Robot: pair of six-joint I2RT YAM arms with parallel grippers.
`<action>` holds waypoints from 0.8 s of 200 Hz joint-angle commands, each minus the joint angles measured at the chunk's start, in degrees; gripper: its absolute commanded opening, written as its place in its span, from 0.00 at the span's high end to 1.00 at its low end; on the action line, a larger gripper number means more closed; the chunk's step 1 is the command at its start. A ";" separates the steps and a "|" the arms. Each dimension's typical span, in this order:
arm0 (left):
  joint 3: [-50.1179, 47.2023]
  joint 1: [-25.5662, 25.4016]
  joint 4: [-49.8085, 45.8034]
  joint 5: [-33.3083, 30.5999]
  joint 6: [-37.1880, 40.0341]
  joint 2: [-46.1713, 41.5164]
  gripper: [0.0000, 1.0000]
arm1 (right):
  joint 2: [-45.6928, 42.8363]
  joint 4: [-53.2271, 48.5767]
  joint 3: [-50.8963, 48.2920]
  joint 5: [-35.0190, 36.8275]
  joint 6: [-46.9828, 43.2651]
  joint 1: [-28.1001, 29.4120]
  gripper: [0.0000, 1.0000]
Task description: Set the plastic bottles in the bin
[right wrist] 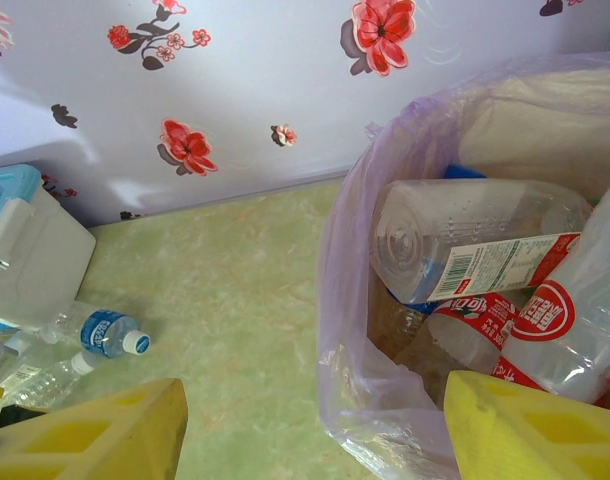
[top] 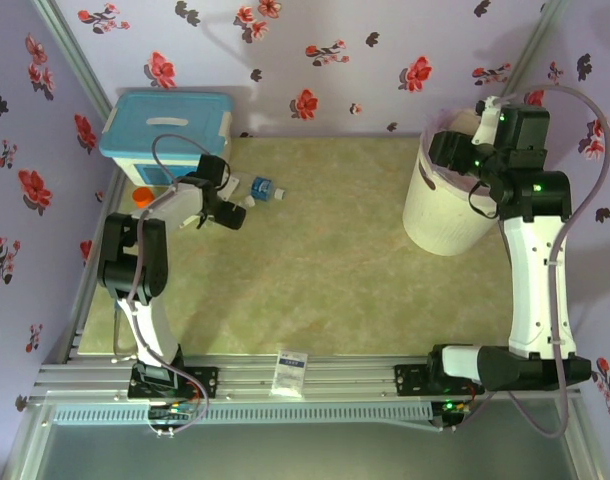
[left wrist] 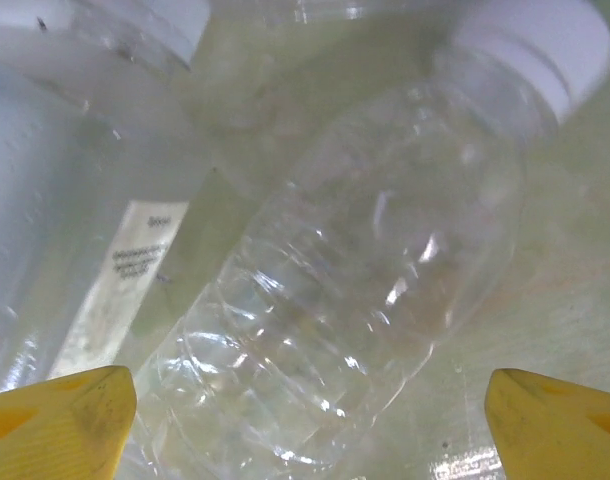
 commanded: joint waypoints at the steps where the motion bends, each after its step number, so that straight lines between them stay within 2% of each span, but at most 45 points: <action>1: 0.37 -0.06 -5.43 2.55 -0.77 -1.31 0.11 | -0.26 0.18 -0.81 -0.24 0.22 0.10 0.31; 29: -0.70 -0.92 -6.81 6.24 -1.74 -3.78 0.15 | -0.04 0.36 -0.86 -0.61 0.40 0.10 0.30; 64: -0.41 -0.75 -5.76 2.92 -3.76 -2.63 0.13 | -0.04 0.39 -0.93 -0.42 0.31 0.19 0.30; 114: -0.69 -0.74 -4.13 4.23 -7.31 0.29 0.14 | -0.37 -0.09 -0.65 0.29 -0.21 0.14 0.30; 160: -1.75 -0.73 -4.01 4.47 -8.95 0.50 0.27 | -0.32 -0.03 -0.66 0.24 -0.04 0.19 0.29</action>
